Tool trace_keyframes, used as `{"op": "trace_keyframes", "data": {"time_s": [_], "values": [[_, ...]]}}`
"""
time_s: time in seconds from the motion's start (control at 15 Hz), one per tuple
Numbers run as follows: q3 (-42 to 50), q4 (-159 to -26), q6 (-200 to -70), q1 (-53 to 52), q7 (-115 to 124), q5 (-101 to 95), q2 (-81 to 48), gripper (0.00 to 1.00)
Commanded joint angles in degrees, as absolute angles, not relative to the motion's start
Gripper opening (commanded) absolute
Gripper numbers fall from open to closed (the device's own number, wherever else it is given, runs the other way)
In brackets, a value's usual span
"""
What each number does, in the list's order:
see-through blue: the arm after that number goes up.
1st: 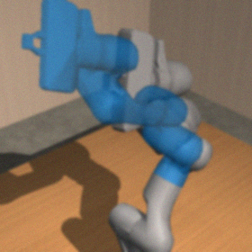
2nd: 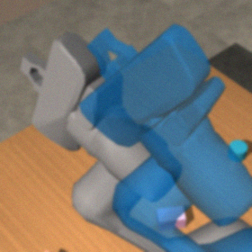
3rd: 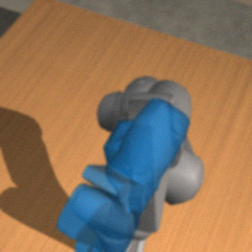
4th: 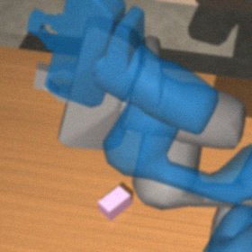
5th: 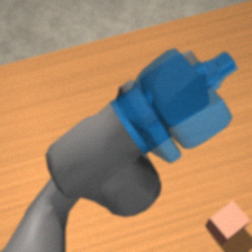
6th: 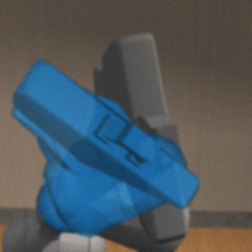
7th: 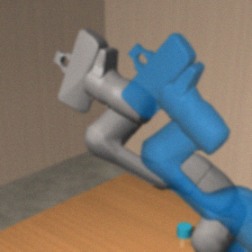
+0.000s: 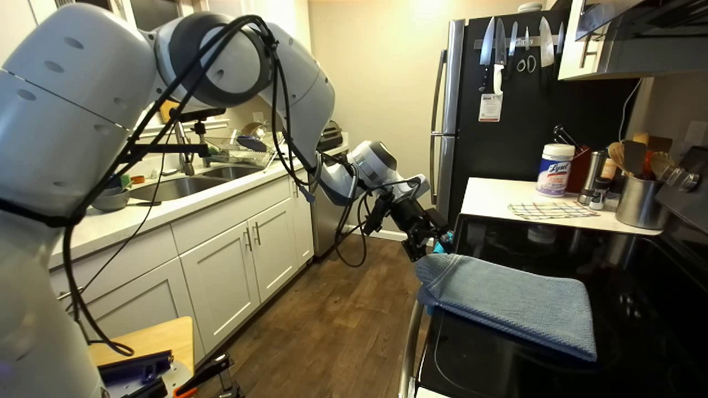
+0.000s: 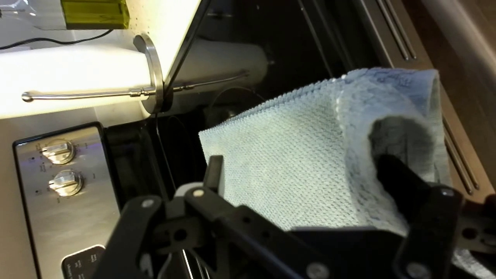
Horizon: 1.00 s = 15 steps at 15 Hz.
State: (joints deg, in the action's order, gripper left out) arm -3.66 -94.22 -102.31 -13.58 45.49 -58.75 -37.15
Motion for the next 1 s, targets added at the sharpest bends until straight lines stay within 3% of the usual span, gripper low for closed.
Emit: {"op": "trace_keyframes", "data": {"time_s": [0.0, 0.13, 0.8, 0.93], "values": [[-3.71, -96.15, -104.26, -13.18, 45.21, -58.06, -35.54, 0.75], [-3.76, -96.01, -104.78, -13.15, 44.99, -57.94, -35.55, 0.68], [-3.64, -96.08, -105.70, -13.12, 45.29, -57.68, -35.24, 0.03], [-3.63, -96.38, -105.85, -13.08, 45.54, -57.64, -34.94, 0.00]]}}
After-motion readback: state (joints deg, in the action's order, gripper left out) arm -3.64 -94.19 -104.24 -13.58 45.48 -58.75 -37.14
